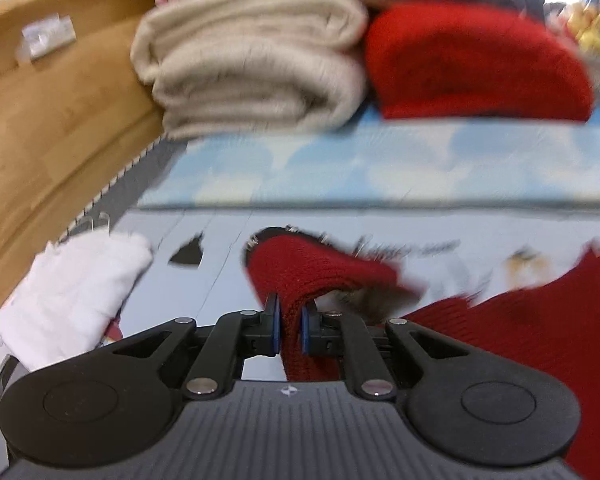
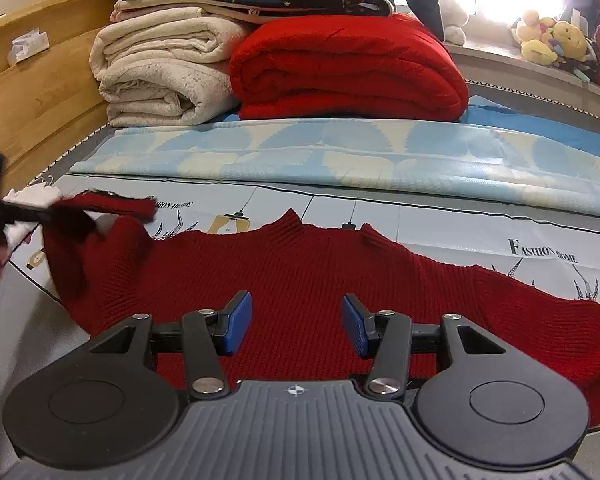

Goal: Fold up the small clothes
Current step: 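Lift the sleeve with the left tool and fold it across the sweater body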

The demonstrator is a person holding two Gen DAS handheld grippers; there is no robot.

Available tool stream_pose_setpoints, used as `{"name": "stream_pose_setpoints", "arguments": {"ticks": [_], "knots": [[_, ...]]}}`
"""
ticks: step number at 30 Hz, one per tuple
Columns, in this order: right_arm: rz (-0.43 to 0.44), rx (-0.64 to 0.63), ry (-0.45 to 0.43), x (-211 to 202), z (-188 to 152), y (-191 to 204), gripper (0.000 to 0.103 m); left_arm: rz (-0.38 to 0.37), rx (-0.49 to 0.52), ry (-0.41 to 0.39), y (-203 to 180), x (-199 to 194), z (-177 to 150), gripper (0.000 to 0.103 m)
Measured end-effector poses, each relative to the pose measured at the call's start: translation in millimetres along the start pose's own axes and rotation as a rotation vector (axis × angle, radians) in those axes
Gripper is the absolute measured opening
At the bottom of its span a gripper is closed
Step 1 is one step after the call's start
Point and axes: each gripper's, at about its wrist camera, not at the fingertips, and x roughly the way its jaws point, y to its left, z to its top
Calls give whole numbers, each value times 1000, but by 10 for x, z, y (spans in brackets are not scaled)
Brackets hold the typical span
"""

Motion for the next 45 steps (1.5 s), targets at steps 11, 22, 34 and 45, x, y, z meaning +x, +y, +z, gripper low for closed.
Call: {"name": "stream_pose_setpoints", "arguments": {"ticks": [11,22,34,45], "knots": [[-10,208,-7,-421,-35,23,31,-248,-12,-69,-858,-1253,-263,10],[2,462,68,-502,-447,-106,31,-344,-42,-11,-1183,-1285,-525,10],[-20,543,89,-319,-735,-186,31,-400,-71,42,-1363,-1263,-538,10],[12,559,166,-39,-767,-66,32,-451,-41,91,-1540,-1011,-563,10]]}}
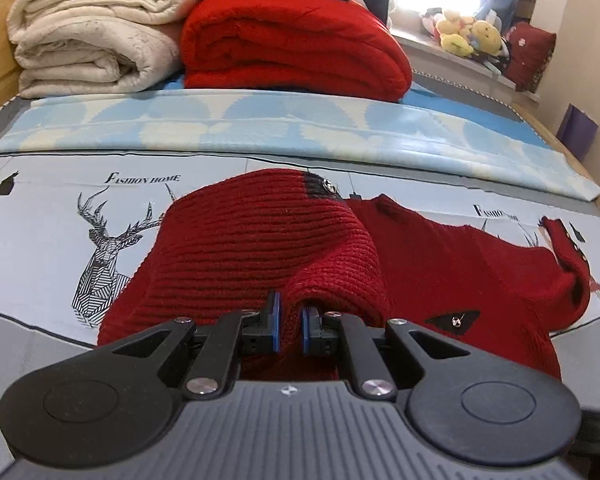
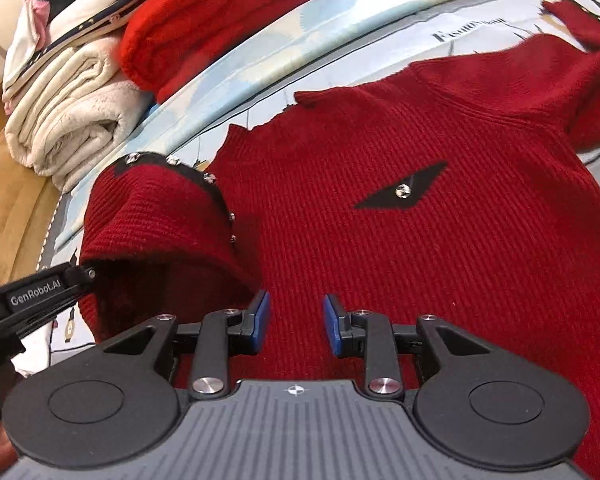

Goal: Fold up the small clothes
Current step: 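Lift the sleeve with the left tool and fold it across the sweater body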

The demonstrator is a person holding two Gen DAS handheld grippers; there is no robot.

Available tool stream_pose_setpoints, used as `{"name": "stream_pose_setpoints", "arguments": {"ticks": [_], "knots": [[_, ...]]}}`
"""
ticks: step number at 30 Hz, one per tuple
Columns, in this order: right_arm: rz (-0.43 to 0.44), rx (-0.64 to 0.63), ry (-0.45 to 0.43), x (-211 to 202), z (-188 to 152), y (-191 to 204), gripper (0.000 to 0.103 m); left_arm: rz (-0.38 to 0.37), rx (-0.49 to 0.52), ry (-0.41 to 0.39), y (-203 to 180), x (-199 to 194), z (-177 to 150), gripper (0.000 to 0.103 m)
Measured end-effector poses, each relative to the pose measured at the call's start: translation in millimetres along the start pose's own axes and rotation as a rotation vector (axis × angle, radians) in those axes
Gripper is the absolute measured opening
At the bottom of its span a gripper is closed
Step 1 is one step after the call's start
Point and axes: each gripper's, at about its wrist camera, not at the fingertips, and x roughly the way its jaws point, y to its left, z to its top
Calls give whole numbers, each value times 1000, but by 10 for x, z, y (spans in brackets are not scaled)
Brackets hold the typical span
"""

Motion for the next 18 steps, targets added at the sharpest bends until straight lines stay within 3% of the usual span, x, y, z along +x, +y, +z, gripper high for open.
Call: {"name": "stream_pose_setpoints", "arguments": {"ticks": [18], "knots": [[-31,-25,47,459,122,6,33,-43,4,83,208,243,26,10]]}}
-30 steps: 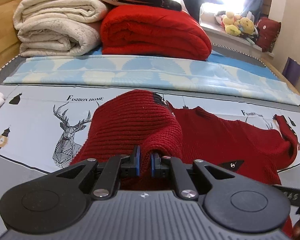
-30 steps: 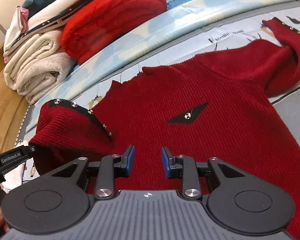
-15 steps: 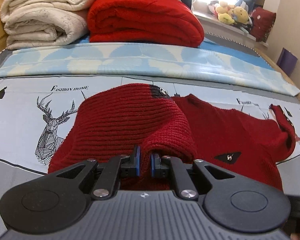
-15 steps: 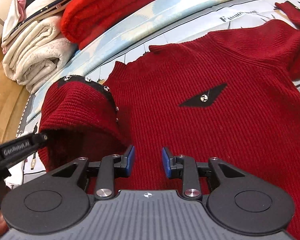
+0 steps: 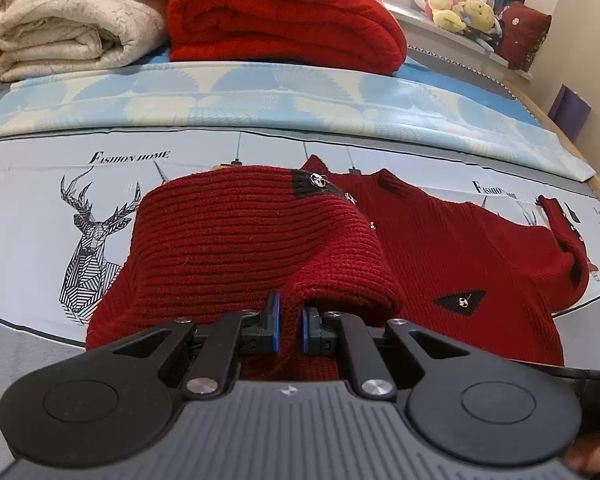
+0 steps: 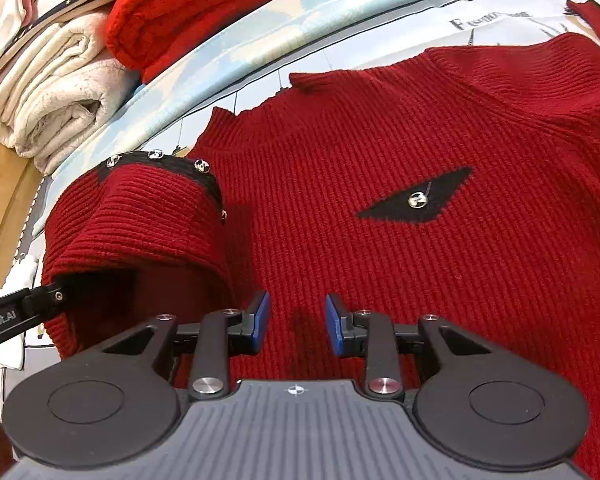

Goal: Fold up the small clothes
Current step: 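Lift the sleeve with the left tool and fold it across the sweater body, then lower the folded sleeve onto the body and open the left tool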

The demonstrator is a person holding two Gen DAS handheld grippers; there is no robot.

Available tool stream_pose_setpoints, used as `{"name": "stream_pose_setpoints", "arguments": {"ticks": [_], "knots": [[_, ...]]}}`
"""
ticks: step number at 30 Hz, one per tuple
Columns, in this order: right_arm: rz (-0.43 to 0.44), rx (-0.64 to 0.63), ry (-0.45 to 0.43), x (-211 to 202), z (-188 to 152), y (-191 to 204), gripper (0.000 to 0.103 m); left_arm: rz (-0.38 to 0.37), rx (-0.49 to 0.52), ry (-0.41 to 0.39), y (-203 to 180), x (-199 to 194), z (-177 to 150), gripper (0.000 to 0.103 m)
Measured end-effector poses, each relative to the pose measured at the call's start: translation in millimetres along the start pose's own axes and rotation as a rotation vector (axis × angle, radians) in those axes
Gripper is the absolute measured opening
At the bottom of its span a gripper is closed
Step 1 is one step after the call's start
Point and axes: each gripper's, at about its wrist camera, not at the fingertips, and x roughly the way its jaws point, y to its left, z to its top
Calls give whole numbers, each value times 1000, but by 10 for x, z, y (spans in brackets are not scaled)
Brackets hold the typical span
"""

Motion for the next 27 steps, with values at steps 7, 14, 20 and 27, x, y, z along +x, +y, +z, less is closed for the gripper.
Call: {"name": "stream_pose_setpoints", "arguments": {"ticks": [7,14,20,27], "knots": [[27,4,21,97,6,47,33,32,-27,39,168,65,-13,10],[38,12,32,116,-12,56,33,53,-5,67,150,89,-37,10],[61,56,-2,84,15,22,33,100,22,132,196,179,-105,11],[66,102,-37,48,64,-11,33,108,77,140,87,224,-145,40]]}}
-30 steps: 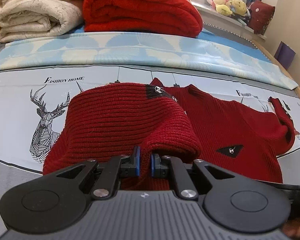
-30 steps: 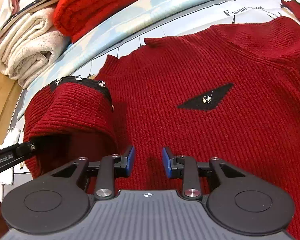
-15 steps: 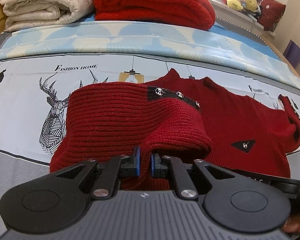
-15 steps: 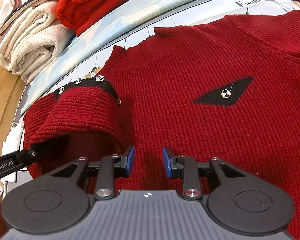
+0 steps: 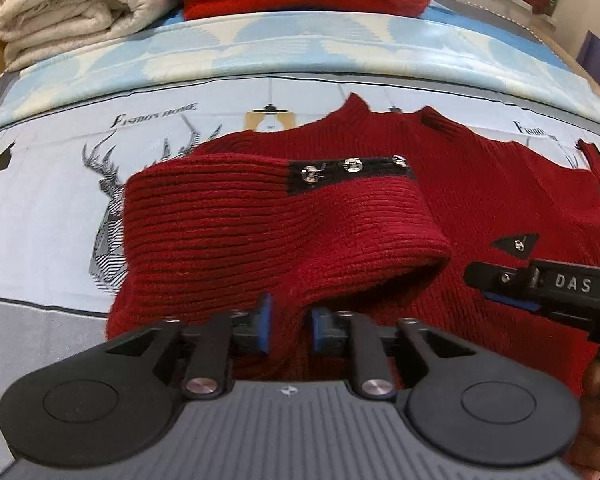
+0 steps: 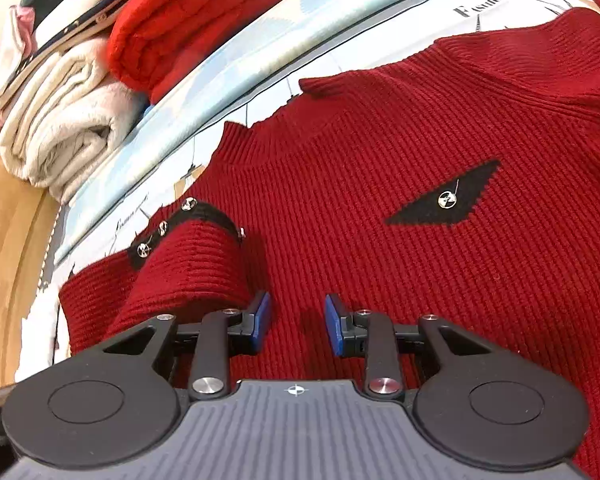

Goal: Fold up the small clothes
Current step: 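Lower the folded sleeve onto the body and open the left tool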

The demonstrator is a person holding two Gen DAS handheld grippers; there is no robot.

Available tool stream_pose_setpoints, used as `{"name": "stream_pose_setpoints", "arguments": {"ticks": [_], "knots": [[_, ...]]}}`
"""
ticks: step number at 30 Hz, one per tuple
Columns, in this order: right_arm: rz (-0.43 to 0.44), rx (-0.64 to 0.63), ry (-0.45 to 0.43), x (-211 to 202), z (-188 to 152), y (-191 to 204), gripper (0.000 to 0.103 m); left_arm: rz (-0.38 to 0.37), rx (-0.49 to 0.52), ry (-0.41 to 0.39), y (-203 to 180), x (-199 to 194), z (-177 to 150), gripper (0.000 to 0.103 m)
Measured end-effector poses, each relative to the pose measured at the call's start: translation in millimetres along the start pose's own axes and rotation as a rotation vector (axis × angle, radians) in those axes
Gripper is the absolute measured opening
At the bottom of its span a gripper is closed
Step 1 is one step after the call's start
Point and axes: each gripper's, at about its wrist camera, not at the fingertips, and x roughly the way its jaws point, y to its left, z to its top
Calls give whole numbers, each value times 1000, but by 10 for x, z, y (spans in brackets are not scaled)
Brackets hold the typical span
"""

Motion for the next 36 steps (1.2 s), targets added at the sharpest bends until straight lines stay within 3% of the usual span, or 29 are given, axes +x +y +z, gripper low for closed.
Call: {"name": "stream_pose_setpoints", "arguments": {"ticks": [1,3,10,25,36], "knots": [[-6,2,-4,-2,4,-3,33,-2,3,2,-28,9,3,56],[-25,10,-19,-20,20,-22,33,-3,20,-3,-90,19,0,66],[-98,73,-46,-28,71,-165,33,28,57,0,-247,85,12,75],[-106,92,-43,-23,57,-173,33,40,48,-20,-337,111,66,79],[-107,98,-42,-13,58,-177,33,56,106,-91,-480,48,96,79]]}}
